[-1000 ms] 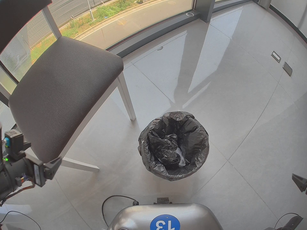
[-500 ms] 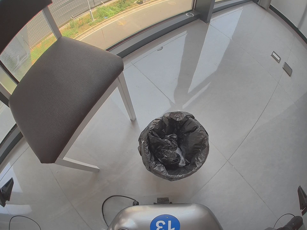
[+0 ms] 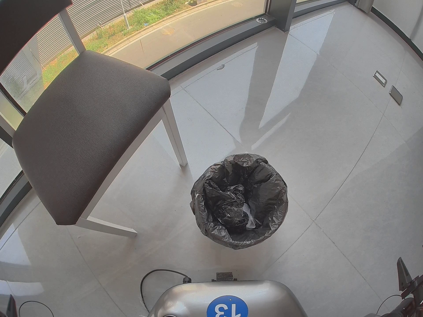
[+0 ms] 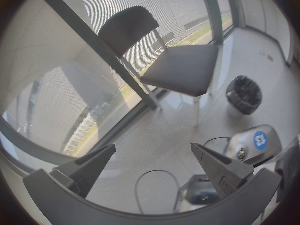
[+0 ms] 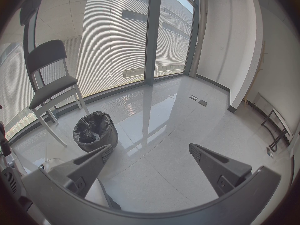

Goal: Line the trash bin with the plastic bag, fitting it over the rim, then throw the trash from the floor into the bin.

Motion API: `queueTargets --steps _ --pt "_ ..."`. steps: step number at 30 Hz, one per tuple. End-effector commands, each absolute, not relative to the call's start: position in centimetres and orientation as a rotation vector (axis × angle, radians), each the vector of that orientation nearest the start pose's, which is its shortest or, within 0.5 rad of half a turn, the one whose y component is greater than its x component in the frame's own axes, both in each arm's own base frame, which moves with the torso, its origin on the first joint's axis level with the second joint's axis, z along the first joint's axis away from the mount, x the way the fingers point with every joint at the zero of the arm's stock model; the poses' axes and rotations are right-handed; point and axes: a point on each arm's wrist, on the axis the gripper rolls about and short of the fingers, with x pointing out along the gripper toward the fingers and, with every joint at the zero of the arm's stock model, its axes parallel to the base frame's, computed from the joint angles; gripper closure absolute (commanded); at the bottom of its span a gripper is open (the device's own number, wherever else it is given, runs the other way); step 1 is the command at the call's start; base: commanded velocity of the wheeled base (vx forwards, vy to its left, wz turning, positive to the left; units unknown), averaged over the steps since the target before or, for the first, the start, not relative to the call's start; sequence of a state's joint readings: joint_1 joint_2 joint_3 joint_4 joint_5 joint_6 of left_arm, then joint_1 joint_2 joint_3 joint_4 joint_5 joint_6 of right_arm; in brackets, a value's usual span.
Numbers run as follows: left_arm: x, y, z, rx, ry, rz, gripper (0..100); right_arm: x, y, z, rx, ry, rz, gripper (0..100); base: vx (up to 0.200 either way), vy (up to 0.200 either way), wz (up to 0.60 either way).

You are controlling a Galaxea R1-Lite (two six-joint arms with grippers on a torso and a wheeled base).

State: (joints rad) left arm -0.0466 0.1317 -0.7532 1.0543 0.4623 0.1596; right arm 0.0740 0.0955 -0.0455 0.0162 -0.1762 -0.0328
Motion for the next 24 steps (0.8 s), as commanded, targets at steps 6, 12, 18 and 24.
queueTargets --steps 6,12,18,24 --pt "-6.3 0.4 11.3 0.18 0.209 0.195 0 -1.6 -0.5 8.5 -0.036 0.061 -0.094 0 0.0 0.0 0.0" --pt "-3.2 0.3 9.0 0.161 0.083 0.103 0 -1.6 -0.5 8.5 -0.012 0.055 -0.107 0 0.0 0.0 0.0" --pt "-2.9 0.0 8.9 0.076 0.105 -0.016 0 -1.6 -0.6 8.5 -0.014 0.057 -0.124 0 0.0 0.0 0.0" --pt "-2.5 -0.2 8.8 0.049 0.148 -0.233 0 -1.6 -0.6 8.5 -0.011 0.058 -0.133 0 0.0 0.0 0.0"
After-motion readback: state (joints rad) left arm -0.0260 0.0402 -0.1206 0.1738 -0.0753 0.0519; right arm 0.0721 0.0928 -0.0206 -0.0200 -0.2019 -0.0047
